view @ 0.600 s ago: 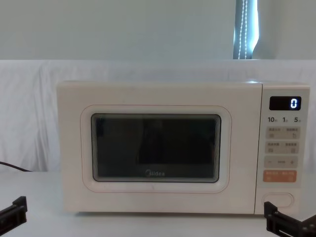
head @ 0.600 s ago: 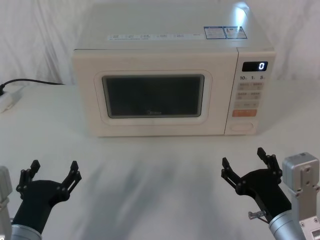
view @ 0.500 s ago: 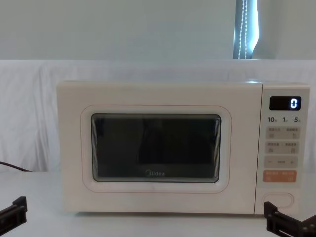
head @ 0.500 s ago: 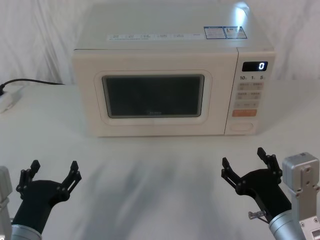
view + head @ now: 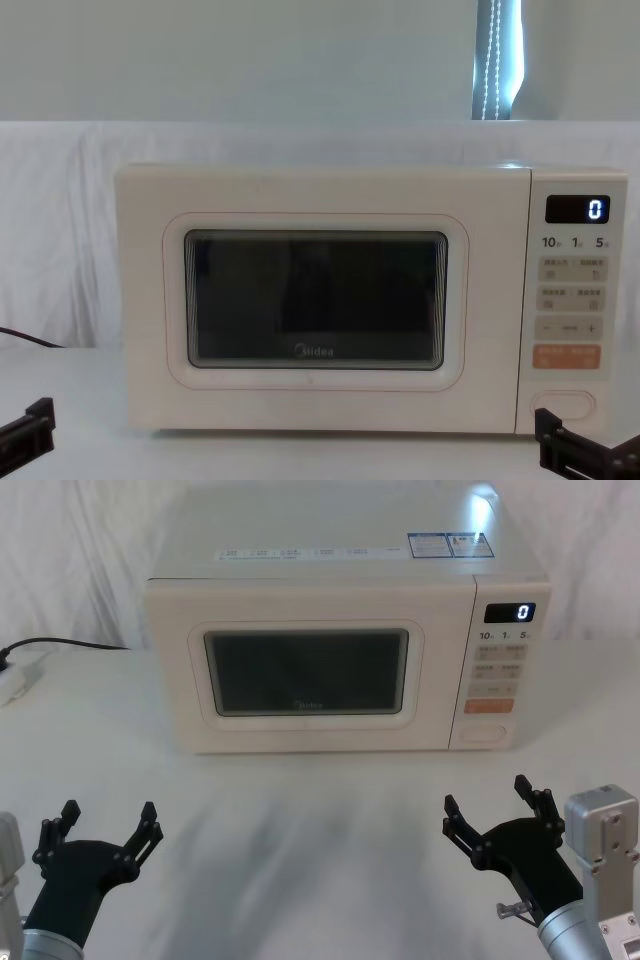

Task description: Press the button to open the microwave door with one hand; close the microwave door with the other hand.

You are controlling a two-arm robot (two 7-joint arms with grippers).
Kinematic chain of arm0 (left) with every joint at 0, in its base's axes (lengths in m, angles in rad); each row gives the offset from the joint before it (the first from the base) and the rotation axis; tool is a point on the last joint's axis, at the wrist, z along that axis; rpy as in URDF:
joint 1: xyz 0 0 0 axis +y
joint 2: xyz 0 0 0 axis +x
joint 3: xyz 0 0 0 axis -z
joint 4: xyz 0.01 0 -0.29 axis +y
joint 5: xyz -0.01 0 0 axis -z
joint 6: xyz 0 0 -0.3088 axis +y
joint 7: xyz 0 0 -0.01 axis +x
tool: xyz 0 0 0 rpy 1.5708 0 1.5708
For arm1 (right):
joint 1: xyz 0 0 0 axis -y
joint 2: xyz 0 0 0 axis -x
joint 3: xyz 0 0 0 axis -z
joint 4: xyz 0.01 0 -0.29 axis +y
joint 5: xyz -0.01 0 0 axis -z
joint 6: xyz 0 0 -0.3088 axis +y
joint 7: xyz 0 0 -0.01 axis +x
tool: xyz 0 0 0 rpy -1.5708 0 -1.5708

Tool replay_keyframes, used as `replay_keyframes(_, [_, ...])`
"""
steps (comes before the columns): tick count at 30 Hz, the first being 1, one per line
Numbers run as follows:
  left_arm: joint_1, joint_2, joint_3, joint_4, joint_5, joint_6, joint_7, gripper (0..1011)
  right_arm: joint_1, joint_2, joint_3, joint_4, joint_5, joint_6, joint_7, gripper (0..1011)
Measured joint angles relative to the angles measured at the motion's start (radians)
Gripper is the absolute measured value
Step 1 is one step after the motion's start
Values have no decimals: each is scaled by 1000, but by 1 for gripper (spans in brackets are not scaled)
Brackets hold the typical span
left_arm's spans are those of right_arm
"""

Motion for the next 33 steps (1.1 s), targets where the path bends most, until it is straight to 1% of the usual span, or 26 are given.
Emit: replay_keyframes(33, [0, 0, 0, 0, 0, 0, 0, 1001, 0, 0, 0, 0, 0, 0, 0, 1002])
